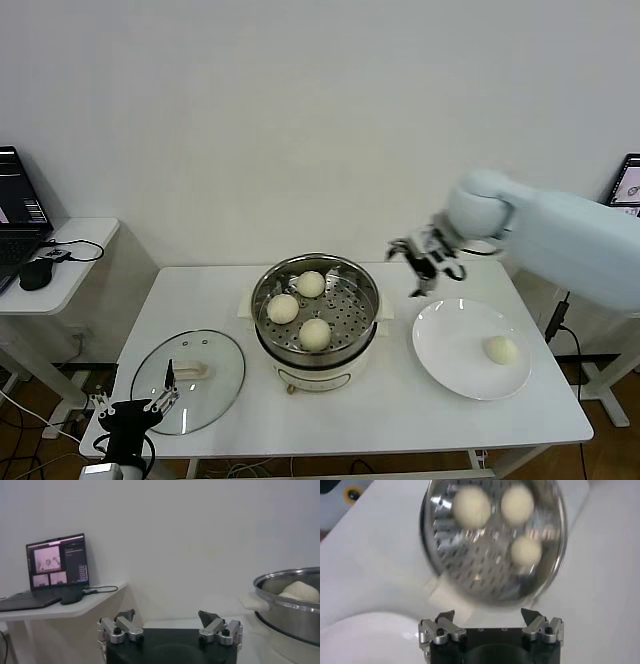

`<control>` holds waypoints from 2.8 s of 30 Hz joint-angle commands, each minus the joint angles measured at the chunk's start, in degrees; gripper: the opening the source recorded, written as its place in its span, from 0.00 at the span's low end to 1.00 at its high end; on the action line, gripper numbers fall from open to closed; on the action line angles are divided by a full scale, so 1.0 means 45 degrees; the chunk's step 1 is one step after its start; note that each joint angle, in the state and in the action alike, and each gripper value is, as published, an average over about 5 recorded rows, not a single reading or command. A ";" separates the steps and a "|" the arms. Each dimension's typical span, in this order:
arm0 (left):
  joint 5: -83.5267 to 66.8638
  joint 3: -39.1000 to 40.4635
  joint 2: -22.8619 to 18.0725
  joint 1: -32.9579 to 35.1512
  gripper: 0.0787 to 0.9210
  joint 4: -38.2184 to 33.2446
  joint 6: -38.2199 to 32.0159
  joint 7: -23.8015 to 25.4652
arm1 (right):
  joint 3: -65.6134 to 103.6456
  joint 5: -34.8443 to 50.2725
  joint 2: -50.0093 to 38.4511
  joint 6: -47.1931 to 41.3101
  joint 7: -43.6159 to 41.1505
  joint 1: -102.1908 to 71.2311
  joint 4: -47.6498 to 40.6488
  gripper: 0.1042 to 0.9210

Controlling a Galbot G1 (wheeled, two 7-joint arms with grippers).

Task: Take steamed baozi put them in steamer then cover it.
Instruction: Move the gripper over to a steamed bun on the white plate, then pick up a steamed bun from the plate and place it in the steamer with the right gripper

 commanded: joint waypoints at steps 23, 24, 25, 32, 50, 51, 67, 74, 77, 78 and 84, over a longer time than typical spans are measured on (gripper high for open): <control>0.0161 0.0014 0.0052 0.0180 0.88 0.0307 0.0007 0.0022 | 0.9408 -0.4759 -0.1928 0.0482 -0.0031 -1.1027 -0.3429 0.88; 0.0160 0.0008 0.0046 0.0183 0.88 0.0313 0.0006 0.0021 | 0.9351 -0.4778 -0.1784 0.0480 0.0005 -1.0909 -0.3573 0.88; 0.0159 0.0002 0.0041 0.0183 0.88 0.0320 0.0005 0.0020 | 0.9305 -0.4781 -0.1653 0.0478 0.0041 -1.0804 -0.3701 0.88; 0.0188 -0.0053 -0.0017 0.0187 0.88 0.0315 -0.0016 0.0013 | 0.8916 -0.4788 -0.0818 0.0439 0.0308 -1.0099 -0.4352 0.88; 0.0207 -0.0109 -0.0049 0.0180 0.88 0.0413 -0.0010 0.0020 | 0.8313 -0.5111 0.0246 0.0164 0.0324 -0.9180 -0.5250 0.88; 0.0206 -0.0113 -0.0048 0.0191 0.88 0.0407 -0.0010 0.0021 | 0.8294 -0.5148 0.0241 0.0156 0.0303 -0.9201 -0.5247 0.88; 0.0227 -0.0117 -0.0092 0.0245 0.88 0.0337 -0.0017 0.0005 | 0.8320 -0.5367 0.0354 0.0114 0.0179 -0.9427 -0.5245 0.66; 0.0232 -0.0092 -0.0103 0.0232 0.88 0.0325 -0.0021 -0.0001 | 0.8211 -0.5196 0.0106 0.0081 0.0090 -0.9202 -0.4953 0.57; 0.0241 -0.0073 -0.0091 0.0209 0.88 0.0305 -0.0020 -0.0004 | 0.7842 -0.4787 -0.0220 -0.0068 -0.0005 -0.8588 -0.4604 0.55; 0.0242 -0.0068 -0.0085 0.0199 0.88 0.0295 -0.0019 -0.0004 | 0.7614 -0.4579 -0.0360 -0.0140 -0.0042 -0.8260 -0.4452 0.55; 0.0238 -0.0022 -0.0056 0.0144 0.88 0.0221 -0.0015 0.0006 | 0.5481 -0.2841 -0.1313 -0.0833 -0.0292 -0.5602 -0.2912 0.55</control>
